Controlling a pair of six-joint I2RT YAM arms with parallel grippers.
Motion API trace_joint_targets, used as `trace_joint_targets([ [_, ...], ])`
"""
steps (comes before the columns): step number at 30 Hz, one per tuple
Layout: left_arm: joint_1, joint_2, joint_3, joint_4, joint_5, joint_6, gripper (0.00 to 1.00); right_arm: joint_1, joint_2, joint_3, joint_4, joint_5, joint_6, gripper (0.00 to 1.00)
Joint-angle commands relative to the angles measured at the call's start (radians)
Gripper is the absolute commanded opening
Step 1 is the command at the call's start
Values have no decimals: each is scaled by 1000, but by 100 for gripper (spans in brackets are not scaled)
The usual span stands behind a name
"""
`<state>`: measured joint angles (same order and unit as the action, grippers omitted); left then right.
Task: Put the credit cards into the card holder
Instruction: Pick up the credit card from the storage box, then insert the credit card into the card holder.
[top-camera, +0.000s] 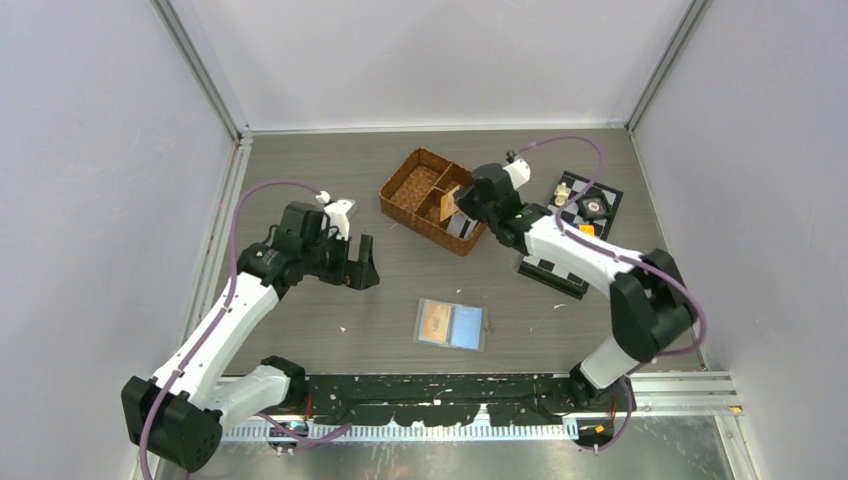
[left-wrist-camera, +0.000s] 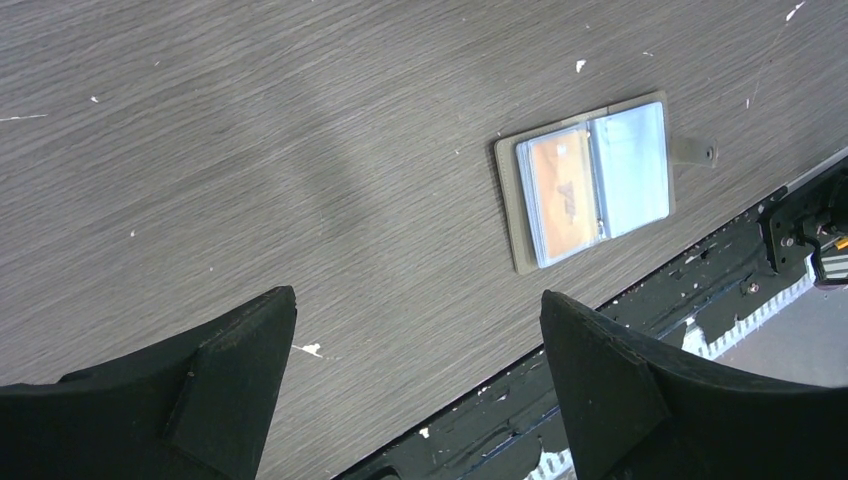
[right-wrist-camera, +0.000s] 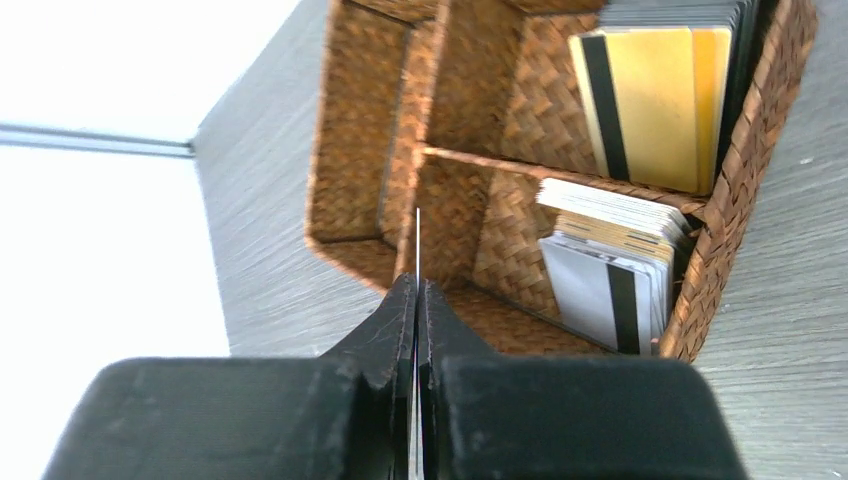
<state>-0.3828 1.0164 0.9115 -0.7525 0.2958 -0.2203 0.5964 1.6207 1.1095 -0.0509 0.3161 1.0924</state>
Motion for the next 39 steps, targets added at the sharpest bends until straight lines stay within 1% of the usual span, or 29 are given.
trace_joint_targets([
  [1,7,-30,-5,34,18,-19,93,8,-184,-43,43,4,-132,0],
  [4,7,-49,-35,81,46,-103,88,18,-297,-102,-6,-37,-198,1],
  [8,-9,-51,-134,212,127,-264,82,51,-452,-220,-31,-121,-255,1],
  [11,-52,-34,-220,332,132,-352,80,104,-554,-326,-43,-131,-259,0],
  [16,-160,28,-305,485,92,-457,80,211,-680,-521,26,-129,-205,0],
  [19,-208,83,-320,536,69,-487,80,250,-694,-612,118,-133,-160,0],
  [24,-251,163,-342,593,24,-501,78,290,-661,-701,190,-111,-96,1],
  [30,-264,228,-349,624,15,-496,75,302,-634,-773,231,-103,-70,1],
  [39,-272,273,-357,651,14,-500,69,319,-616,-812,239,-75,-50,1],
])
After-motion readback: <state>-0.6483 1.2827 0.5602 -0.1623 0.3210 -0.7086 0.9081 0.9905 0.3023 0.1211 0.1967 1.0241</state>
